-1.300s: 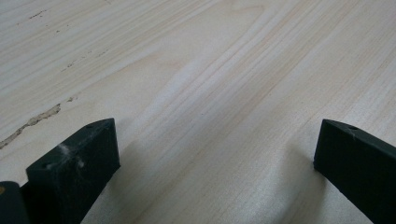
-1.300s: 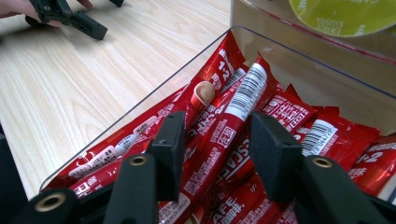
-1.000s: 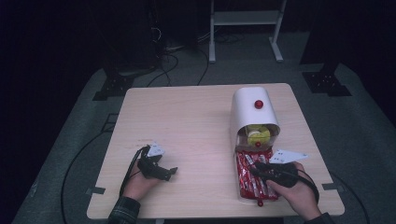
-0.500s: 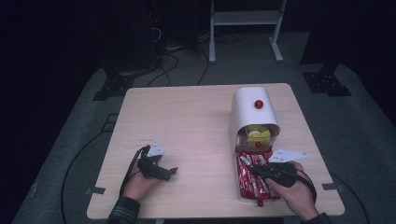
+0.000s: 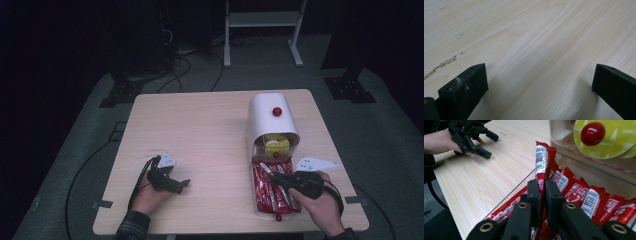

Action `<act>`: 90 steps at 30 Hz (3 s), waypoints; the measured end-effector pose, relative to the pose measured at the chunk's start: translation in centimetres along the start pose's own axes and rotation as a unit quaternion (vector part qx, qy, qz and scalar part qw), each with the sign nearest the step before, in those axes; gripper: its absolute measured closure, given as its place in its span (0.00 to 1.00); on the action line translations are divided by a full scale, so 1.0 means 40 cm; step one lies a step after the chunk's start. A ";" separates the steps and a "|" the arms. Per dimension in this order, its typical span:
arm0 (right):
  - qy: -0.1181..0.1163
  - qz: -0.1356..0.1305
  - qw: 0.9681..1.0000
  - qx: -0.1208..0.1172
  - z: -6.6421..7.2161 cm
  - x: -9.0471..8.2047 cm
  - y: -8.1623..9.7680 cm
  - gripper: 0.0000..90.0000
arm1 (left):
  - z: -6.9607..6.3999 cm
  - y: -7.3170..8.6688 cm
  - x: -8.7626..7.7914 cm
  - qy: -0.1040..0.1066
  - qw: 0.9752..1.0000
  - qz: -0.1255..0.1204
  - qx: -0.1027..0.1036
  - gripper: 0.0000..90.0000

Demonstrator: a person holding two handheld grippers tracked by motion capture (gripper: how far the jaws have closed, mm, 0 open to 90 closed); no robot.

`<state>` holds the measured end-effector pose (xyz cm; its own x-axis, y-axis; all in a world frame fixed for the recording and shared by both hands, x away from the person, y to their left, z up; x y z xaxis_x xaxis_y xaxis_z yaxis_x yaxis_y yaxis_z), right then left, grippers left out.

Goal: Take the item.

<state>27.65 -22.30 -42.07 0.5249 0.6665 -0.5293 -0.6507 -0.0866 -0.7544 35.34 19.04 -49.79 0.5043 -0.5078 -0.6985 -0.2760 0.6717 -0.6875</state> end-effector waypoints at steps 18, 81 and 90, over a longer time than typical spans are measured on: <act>-0.002 -0.026 1.000 0.010 -0.003 -0.051 -0.014 0.92 | 0.000 0.000 0.000 0.000 1.000 0.000 0.000 0.00; 0.088 -0.068 0.992 0.063 -0.180 -0.165 0.018 0.92 | 0.000 0.000 0.000 0.000 1.000 0.000 0.000 0.00; 0.103 -0.063 0.990 0.075 -0.219 -0.146 0.020 0.92 | 0.000 -0.001 0.001 -0.001 1.000 0.000 -0.002 0.00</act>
<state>28.88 -32.77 -42.98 0.6974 0.4989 -0.5146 -0.6395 0.1090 -0.7610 35.36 18.98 -49.79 0.5065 -0.5067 -0.6976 -0.2795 0.6689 -0.6888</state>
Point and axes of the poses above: each handheld gripper's, and its own axes: x roughly forward along the jaws, y roughly out of its underside, z roughly to its left, the point moved 2 cm from there along x, roughly forward along the jaws, and after that the axes turned 15 degrees about x, right-handed, at the moved point
